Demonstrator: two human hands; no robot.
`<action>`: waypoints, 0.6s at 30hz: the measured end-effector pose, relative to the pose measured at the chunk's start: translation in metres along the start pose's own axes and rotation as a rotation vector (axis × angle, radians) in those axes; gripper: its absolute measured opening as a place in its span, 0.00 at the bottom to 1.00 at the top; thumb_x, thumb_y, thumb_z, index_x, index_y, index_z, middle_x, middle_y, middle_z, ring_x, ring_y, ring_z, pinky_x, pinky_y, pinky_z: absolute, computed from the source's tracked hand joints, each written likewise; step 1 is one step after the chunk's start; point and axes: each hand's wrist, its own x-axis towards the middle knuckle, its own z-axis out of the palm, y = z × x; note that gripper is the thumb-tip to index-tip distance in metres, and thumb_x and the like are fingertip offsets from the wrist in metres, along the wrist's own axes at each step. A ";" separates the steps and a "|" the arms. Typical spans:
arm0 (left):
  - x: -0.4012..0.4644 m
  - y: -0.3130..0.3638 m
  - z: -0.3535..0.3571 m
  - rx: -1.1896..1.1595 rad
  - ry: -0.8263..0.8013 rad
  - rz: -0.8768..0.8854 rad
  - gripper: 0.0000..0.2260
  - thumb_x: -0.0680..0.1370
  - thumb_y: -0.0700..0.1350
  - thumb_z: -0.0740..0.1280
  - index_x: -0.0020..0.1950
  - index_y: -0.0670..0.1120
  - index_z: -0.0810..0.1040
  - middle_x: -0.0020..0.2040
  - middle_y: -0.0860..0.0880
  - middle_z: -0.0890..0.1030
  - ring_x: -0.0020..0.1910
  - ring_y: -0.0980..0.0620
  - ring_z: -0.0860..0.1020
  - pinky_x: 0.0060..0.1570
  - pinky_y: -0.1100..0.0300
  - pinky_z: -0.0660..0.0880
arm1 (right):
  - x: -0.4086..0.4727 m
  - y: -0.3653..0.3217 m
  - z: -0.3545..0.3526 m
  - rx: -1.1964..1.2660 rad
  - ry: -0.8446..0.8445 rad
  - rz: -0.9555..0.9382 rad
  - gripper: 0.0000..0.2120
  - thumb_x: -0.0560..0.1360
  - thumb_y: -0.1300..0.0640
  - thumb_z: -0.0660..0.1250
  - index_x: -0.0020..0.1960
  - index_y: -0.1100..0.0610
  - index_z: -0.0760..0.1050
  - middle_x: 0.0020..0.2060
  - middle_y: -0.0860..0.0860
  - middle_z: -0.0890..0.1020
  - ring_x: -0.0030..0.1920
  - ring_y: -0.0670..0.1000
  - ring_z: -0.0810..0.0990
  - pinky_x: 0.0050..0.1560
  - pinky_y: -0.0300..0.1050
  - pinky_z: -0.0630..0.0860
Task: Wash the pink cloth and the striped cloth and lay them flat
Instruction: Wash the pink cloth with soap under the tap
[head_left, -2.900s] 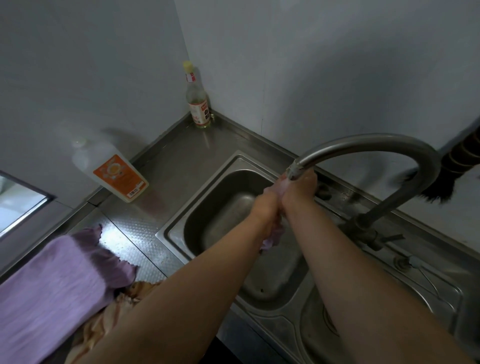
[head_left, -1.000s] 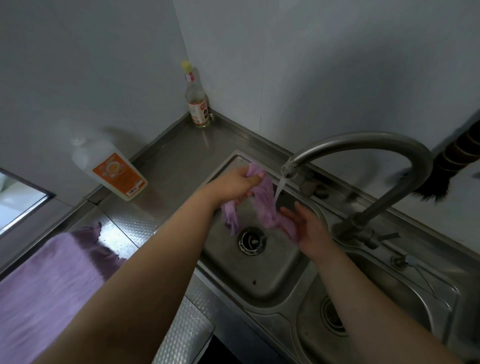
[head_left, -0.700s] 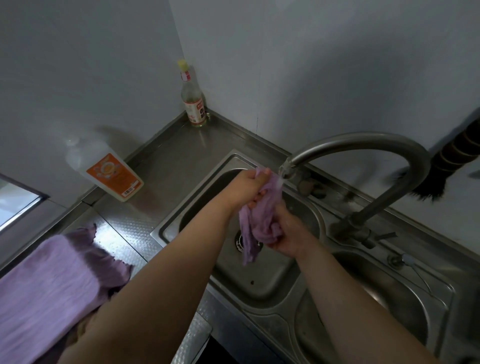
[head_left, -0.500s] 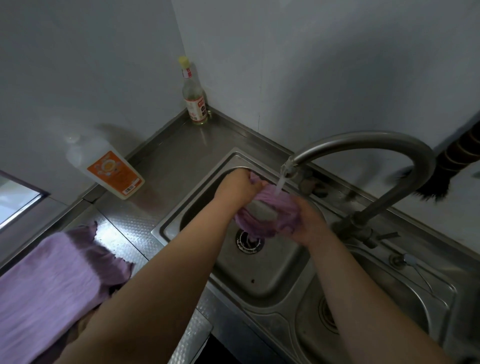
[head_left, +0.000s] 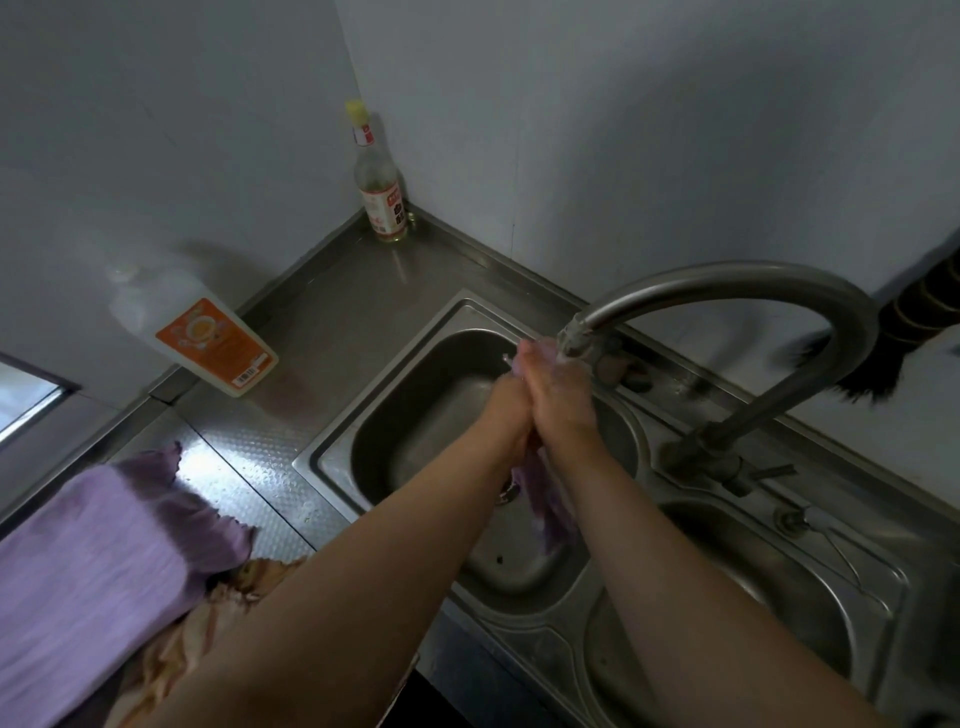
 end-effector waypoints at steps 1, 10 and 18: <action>-0.002 -0.001 0.000 0.055 0.008 -0.006 0.14 0.82 0.44 0.57 0.38 0.45 0.72 0.31 0.48 0.72 0.28 0.54 0.71 0.26 0.62 0.70 | 0.003 -0.003 -0.003 0.067 -0.005 0.024 0.15 0.79 0.48 0.61 0.45 0.60 0.74 0.36 0.50 0.77 0.38 0.47 0.77 0.40 0.39 0.73; -0.003 0.004 -0.004 0.301 -0.060 -0.092 0.14 0.78 0.39 0.57 0.31 0.44 0.67 0.25 0.48 0.66 0.23 0.52 0.63 0.24 0.65 0.60 | 0.036 -0.005 -0.018 0.027 0.056 0.018 0.18 0.77 0.63 0.60 0.29 0.52 0.70 0.27 0.49 0.73 0.31 0.50 0.73 0.36 0.46 0.71; 0.015 0.015 -0.086 0.057 -0.344 -0.182 0.25 0.71 0.45 0.73 0.66 0.40 0.74 0.64 0.38 0.77 0.64 0.40 0.75 0.69 0.42 0.67 | 0.028 0.037 -0.074 -0.376 -0.152 0.091 0.18 0.79 0.43 0.59 0.48 0.58 0.75 0.40 0.51 0.77 0.41 0.50 0.75 0.41 0.41 0.71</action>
